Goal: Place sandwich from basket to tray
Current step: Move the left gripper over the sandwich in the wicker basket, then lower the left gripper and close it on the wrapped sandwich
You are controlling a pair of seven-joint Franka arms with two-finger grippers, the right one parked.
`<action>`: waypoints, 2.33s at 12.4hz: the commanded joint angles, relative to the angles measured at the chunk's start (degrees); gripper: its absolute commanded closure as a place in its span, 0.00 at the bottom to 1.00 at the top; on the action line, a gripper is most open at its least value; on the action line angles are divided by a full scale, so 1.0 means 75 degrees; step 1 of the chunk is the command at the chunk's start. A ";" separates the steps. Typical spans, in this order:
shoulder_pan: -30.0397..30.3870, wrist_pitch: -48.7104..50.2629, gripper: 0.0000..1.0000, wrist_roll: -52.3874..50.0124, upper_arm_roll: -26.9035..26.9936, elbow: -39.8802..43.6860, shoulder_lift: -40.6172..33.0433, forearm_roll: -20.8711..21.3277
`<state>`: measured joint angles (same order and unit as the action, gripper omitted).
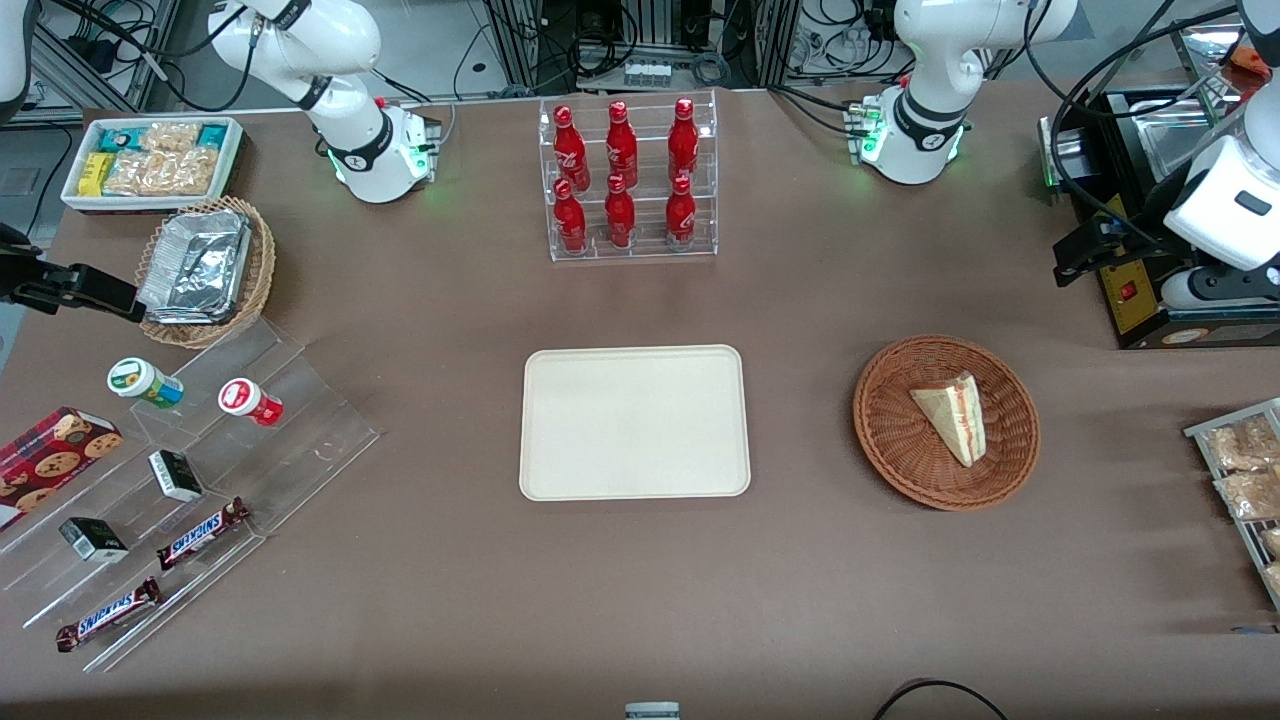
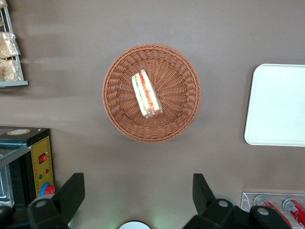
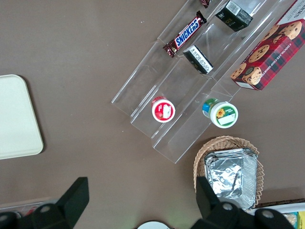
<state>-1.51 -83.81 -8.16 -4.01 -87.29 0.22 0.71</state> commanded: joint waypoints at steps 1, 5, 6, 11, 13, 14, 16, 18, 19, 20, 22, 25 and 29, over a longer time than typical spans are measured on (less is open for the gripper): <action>-0.0069 0.0112 0.00 0.0046 0.0042 0.0214 0.0076 -0.0071; -0.0069 0.0077 0.00 0.0092 0.0042 0.0086 0.0099 -0.0083; -0.0069 -0.0005 0.00 0.0092 0.0042 -0.0205 0.0065 -0.0083; -0.0069 -0.1970 0.00 -0.0491 0.0054 -0.2244 -0.0264 0.0022; -0.0069 -0.3035 0.00 -0.1088 0.0054 -0.3075 -0.0217 0.0034; -0.0069 -0.3447 0.00 -0.1323 0.0042 -0.3381 -0.0205 0.0034; -0.0069 -0.4173 0.00 -0.1431 0.0042 -0.3932 -0.0135 0.0046; -0.0069 -0.5063 0.00 -0.1675 0.0054 -0.4541 -0.0042 0.0034; -0.0069 -0.5544 0.00 -0.1944 0.0054 -0.4881 0.0040 0.0034; -0.0069 -0.5746 0.00 -0.2121 0.0054 -0.5000 0.0192 0.0034; -0.0069 -0.5783 0.00 -0.2240 0.0054 -0.5036 0.0601 0.0046; -0.0057 -0.6167 0.00 -0.2450 0.0158 -0.5036 0.1281 0.0046; -0.0022 -0.6719 0.00 -0.2462 0.0276 -0.5036 0.1891 0.0046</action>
<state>-1.57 -132.41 -25.45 -2.43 -125.45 12.83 0.58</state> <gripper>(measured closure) 0.000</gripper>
